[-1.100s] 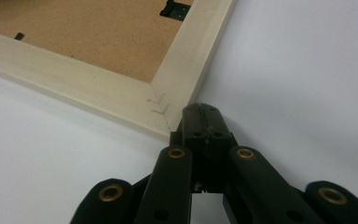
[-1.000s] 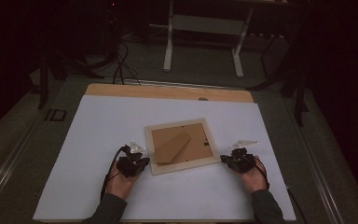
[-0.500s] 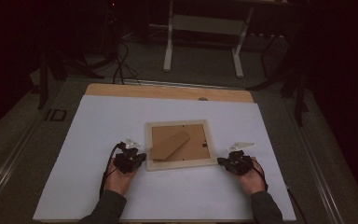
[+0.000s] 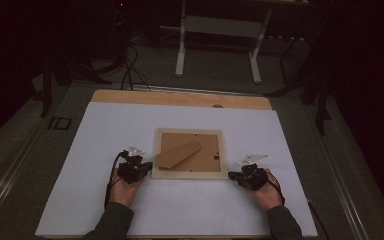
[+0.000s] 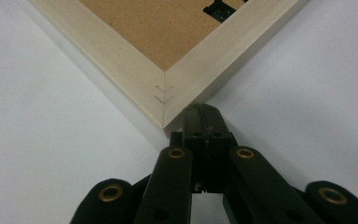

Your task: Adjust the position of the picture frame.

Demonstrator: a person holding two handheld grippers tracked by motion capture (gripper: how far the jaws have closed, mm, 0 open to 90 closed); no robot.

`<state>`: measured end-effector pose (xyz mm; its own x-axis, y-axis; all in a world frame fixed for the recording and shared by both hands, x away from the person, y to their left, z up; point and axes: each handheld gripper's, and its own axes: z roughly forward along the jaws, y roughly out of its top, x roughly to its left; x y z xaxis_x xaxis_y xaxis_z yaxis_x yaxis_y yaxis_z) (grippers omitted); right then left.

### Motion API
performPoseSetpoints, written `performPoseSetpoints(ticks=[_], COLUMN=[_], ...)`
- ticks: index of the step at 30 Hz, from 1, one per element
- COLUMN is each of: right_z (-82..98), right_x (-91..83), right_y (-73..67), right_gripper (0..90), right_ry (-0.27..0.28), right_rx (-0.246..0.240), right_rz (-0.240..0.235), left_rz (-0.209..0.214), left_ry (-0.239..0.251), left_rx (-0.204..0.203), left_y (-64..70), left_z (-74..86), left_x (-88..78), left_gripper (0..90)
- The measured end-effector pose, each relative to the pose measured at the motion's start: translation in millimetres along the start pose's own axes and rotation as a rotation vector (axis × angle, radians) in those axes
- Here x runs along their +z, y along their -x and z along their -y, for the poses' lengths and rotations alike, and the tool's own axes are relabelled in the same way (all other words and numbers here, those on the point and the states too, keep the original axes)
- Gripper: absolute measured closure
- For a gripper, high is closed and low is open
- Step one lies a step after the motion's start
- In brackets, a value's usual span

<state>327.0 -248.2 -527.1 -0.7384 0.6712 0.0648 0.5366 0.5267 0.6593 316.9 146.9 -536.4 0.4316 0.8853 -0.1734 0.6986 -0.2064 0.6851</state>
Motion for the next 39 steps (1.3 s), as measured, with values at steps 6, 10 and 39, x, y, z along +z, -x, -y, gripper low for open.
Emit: performPoseSetpoints(ticks=[6,10,39], right_z=[-0.1,-0.2,-1.5], right_x=[0.4,0.4,1.8], right_y=[-0.5,-0.8,2.4], right_gripper=[90.0,90.0,88.3], right_ry=[0.001,-0.001,0.005], right_rx=[0.001,-0.003,-0.013], right_rz=[-0.008,-0.005,-0.008], left_rz=[-0.015,-0.014,-0.048], left_ry=[-0.011,-0.014,-0.010], left_rx=[0.018,0.018,0.022], left_y=[1.8,2.5,6.0], left_z=[0.6,1.4,3.0], left_x=[-2.0,-3.0,-5.0], left_gripper=[90.0,90.0,86.1])
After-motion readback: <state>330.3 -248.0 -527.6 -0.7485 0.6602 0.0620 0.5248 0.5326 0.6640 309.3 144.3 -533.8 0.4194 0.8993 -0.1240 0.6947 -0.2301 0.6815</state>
